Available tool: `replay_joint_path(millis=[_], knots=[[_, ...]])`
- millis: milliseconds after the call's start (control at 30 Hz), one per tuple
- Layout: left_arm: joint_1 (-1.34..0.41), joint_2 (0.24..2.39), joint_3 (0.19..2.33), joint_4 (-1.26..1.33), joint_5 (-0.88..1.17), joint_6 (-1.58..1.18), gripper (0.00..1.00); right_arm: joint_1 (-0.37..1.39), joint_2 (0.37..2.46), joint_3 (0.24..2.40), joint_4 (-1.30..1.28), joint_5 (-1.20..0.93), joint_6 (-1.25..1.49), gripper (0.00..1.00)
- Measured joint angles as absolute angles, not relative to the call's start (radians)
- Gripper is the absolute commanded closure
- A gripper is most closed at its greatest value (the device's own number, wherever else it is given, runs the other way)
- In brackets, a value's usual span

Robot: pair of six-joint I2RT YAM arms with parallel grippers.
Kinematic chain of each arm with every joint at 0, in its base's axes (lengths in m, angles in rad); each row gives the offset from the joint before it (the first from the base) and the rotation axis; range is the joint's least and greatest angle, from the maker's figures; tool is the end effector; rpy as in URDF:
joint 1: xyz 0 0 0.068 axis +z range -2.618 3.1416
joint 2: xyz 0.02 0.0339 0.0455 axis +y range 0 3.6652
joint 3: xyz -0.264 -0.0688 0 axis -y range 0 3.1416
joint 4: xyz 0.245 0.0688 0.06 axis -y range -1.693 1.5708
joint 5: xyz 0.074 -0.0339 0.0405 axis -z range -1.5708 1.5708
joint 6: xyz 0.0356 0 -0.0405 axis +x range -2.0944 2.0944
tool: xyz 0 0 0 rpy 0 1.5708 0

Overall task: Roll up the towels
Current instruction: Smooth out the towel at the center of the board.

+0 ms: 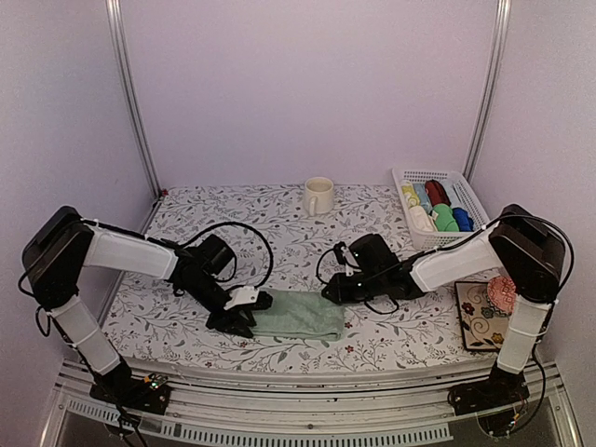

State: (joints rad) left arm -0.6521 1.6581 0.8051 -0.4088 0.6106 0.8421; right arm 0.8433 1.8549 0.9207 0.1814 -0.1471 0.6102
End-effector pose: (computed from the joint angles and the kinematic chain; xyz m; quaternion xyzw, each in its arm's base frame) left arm 0.2107 -0.1866 0.1331 0.6743 0.6600 -0.2817 0.1743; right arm 0.2406 0.2780 0.1309 -0.1354 0.9054 0.3139 0.2516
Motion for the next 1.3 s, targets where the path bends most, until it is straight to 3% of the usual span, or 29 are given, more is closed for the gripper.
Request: replay_joint_path(millis=[133, 267, 433, 567, 733, 800, 1100, 1300], knots=[[-0.660, 1.730, 0.847, -0.458, 0.598, 0.875, 0.99, 0.836, 1.872, 0.905, 0.181, -0.153, 0.613, 0.80], [-0.660, 1.757, 0.878, -0.492, 0.598, 0.911, 1.00, 0.834, 1.875, 0.904, 0.180, -0.142, 0.615, 0.80], [-0.661, 1.758, 0.882, -0.525, 0.601, 0.958, 0.80, 0.830, 1.871, 0.896, 0.177, -0.114, 0.622, 0.80], [-0.661, 1.753, 0.882, -0.561, 0.612, 0.997, 0.71, 0.829, 1.852, 0.888, 0.155, -0.097, 0.624, 0.80], [-0.659, 1.728, 0.881, -0.609, 0.598, 1.018, 0.30, 0.826, 1.813, 0.878, 0.101, -0.065, 0.620, 0.79], [-0.656, 1.712, 0.881, -0.628, 0.591, 1.022, 0.05, 0.824, 1.801, 0.875, 0.087, -0.061, 0.612, 0.74], [-0.679, 1.519, 0.832, -0.523, 0.503, 0.914, 0.03, 0.818, 1.673, 0.847, 0.035, -0.053, 0.575, 0.40], [-0.783, 1.399, 0.669, -0.332, 0.368, 0.889, 0.03, 0.817, 1.527, 0.830, -0.012, -0.006, 0.549, 0.00]])
